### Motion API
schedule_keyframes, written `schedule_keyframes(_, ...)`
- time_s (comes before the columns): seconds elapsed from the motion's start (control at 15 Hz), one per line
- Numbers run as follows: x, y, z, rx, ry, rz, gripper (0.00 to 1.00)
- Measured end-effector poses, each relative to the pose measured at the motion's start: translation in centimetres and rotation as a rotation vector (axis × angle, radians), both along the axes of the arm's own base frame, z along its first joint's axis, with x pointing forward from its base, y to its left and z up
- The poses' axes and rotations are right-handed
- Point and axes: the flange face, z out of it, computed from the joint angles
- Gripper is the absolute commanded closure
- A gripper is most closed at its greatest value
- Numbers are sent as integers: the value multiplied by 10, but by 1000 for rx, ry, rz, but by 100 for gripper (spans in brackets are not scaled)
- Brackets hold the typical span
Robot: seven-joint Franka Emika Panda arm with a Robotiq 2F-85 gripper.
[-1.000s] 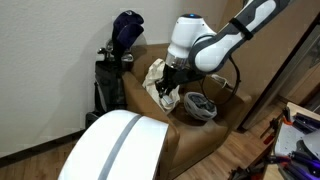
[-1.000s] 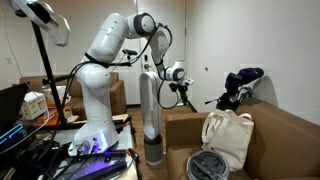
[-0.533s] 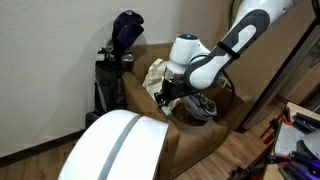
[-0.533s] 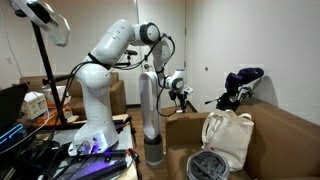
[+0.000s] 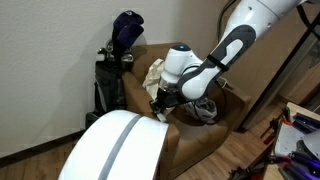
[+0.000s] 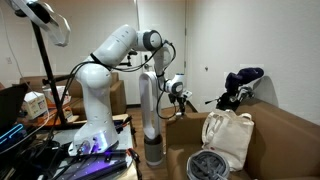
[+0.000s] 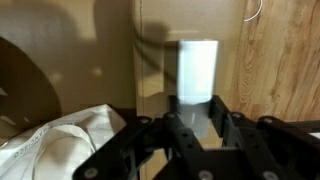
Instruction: Move the white object from one arm of the couch to the other,put the remote on the left arm of the couch and then move the helmet to the corner
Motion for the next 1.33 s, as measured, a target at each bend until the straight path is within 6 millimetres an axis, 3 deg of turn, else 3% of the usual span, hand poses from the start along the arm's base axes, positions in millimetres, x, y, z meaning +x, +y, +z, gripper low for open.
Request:
schedule_keyframes(0.47,5,1,-14,-13,-1,0,90)
schedule_keyframes(0.53,5,-1,-14,-16,-2,-1,40)
schedule_keyframes(0.6,6,-3,-14,-20,-2,-3,39)
schedule_keyframes(1.0,7,0,-12,-29,-12,5,1)
schedule_keyframes(1.2,8,14,1,-19,-32,25,0)
schedule_keyframes(1.33,9,23,22,-16,-34,35,0)
